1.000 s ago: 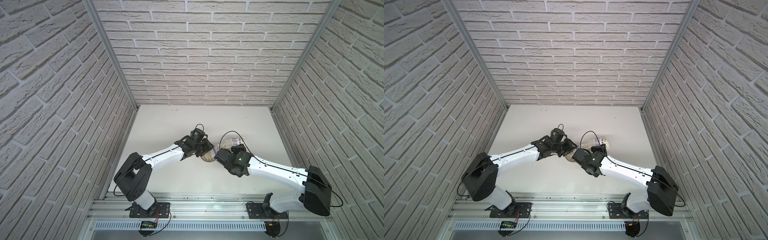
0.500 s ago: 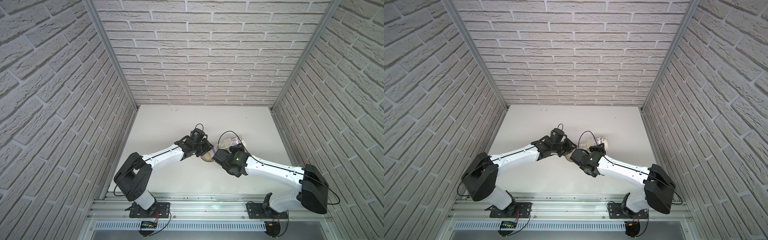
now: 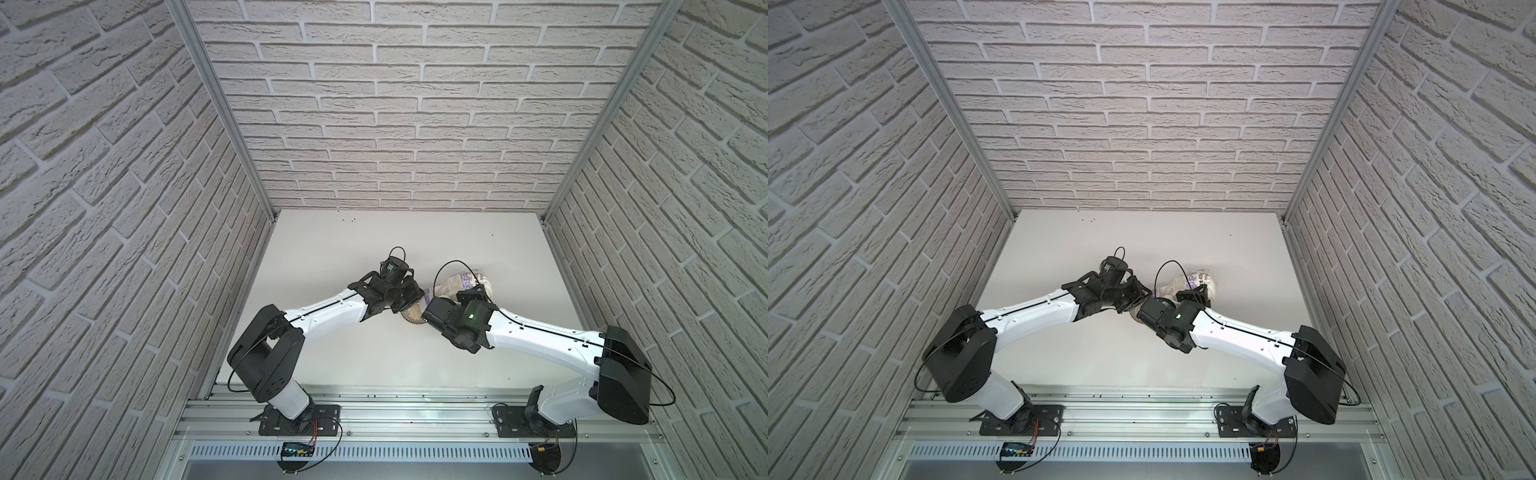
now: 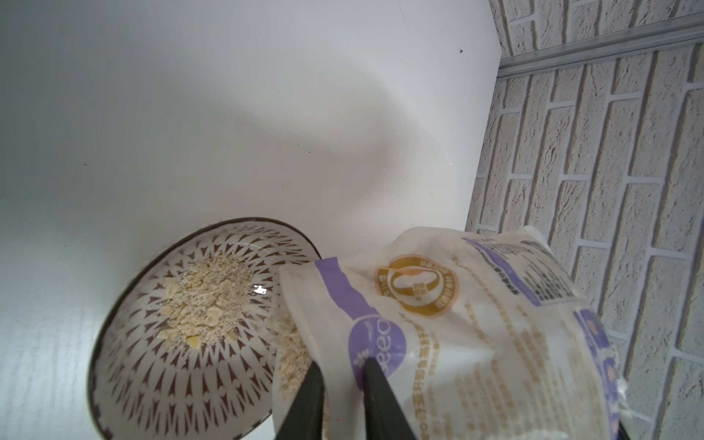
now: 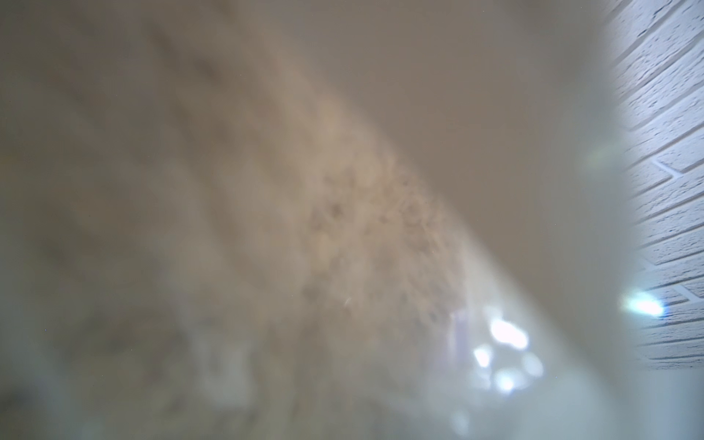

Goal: Pour the oats into the breakfast bowl
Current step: Pour the oats into the bowl.

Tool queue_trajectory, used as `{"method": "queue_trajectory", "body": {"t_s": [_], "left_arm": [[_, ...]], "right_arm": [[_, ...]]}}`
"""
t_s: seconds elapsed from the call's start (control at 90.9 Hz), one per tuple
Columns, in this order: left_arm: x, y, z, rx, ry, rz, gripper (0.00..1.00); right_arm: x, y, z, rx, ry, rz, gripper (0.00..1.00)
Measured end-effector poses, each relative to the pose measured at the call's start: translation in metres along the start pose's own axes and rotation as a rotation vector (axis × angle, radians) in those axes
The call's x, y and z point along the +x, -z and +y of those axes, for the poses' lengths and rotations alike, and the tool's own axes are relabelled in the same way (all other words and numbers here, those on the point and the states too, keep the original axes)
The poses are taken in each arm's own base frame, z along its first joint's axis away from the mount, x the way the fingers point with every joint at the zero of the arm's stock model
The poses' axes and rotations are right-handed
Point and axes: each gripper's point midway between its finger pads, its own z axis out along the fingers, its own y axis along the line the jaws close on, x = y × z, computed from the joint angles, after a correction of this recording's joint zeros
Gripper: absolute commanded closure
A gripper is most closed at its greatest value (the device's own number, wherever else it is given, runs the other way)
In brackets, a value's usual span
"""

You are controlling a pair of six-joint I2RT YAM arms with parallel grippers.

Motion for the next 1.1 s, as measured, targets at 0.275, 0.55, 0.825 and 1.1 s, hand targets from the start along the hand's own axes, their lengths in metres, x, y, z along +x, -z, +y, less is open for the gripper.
{"method": "queue_trajectory", "body": {"t_s": [0.275, 0.55, 0.825, 1.1], "left_arm": [[-0.001, -0.001, 0.004, -0.004, 0.004, 0.000, 0.85], [-0.004, 0.000, 0.003, 0.003, 0.006, -0.007, 0.88], [-0.006, 0.000, 0.003, 0.009, 0.007, -0.011, 0.90], [-0.008, 0.000, 0.003, 0.019, 0.008, -0.009, 0.91]], "right_arm": [[-0.001, 0.002, -0.001, 0.002, 0.019, -0.002, 0.96], [-0.001, 0.003, -0.004, 0.007, 0.025, 0.003, 0.97], [-0.002, 0.004, -0.007, 0.013, 0.027, 0.005, 0.97], [-0.002, 0.007, -0.012, 0.020, 0.039, 0.008, 0.97]]}}
